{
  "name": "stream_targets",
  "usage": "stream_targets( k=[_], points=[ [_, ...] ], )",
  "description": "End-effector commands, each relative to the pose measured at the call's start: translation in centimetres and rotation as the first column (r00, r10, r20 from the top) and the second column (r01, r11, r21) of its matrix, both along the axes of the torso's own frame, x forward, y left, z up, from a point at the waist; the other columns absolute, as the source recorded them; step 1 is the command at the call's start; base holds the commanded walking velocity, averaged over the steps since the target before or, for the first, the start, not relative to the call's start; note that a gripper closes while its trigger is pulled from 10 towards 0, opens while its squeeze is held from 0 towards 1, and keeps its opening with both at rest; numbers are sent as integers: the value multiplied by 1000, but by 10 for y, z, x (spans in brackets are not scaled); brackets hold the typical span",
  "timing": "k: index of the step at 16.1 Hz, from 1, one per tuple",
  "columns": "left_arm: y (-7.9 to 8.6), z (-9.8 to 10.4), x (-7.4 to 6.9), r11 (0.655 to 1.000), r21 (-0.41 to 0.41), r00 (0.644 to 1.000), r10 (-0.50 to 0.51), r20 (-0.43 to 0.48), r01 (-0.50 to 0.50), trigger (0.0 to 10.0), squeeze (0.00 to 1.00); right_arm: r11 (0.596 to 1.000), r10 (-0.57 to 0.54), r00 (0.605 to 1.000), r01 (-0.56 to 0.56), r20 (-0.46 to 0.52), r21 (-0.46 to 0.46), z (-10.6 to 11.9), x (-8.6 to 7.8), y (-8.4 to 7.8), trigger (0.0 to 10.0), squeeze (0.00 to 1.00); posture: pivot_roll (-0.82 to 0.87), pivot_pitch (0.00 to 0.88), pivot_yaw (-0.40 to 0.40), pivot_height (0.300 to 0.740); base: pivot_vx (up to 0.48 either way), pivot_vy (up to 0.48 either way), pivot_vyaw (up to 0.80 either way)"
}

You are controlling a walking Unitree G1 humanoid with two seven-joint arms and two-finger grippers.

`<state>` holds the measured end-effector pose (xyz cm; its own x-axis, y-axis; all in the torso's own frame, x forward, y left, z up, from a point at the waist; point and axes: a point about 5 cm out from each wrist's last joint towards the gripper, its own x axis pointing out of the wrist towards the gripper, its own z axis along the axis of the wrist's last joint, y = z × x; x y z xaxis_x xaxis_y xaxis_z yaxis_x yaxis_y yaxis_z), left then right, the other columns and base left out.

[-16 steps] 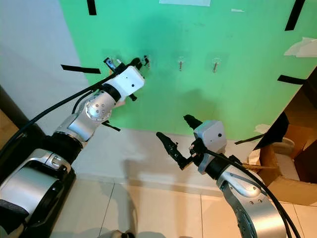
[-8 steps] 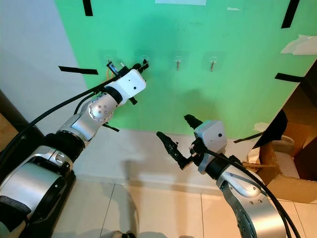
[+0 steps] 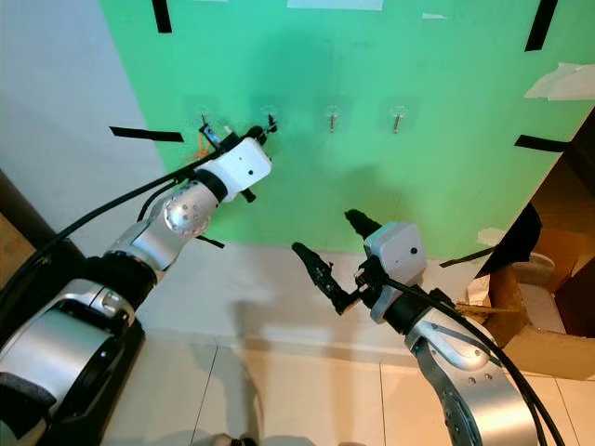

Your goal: Hang keys on a hook

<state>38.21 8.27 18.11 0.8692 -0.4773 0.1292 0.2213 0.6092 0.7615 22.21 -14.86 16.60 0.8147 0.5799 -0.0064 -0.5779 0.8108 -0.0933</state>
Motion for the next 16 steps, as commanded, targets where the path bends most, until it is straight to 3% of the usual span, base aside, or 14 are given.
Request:
stream_targets(
  k=[1, 7, 16],
  points=[
    [2, -12, -4, 999, 36, 999, -10, -31, 11, 10000, 0, 1000, 10, 1000, -10, 7, -2, 2, 0, 1, 10000, 0, -288, 0, 94, 740, 0, 0, 0],
    [7, -11, -13, 1000, 12, 1000, -25, 0, 25, 10000, 0, 1000, 17, 1000, -17, 6, -7, 2, 0, 1, 10000, 0, -277, 0, 80, 740, 0, 0, 0],
    [10, -4, -14, 1000, -7, 1000, -8, 25, 8, 10000, 0, 1000, 28, 1000, -28, 2, -10, 1, -1, 0, 10000, 0, -270, 0, 72, 740, 0, 0, 0]
  ],
)
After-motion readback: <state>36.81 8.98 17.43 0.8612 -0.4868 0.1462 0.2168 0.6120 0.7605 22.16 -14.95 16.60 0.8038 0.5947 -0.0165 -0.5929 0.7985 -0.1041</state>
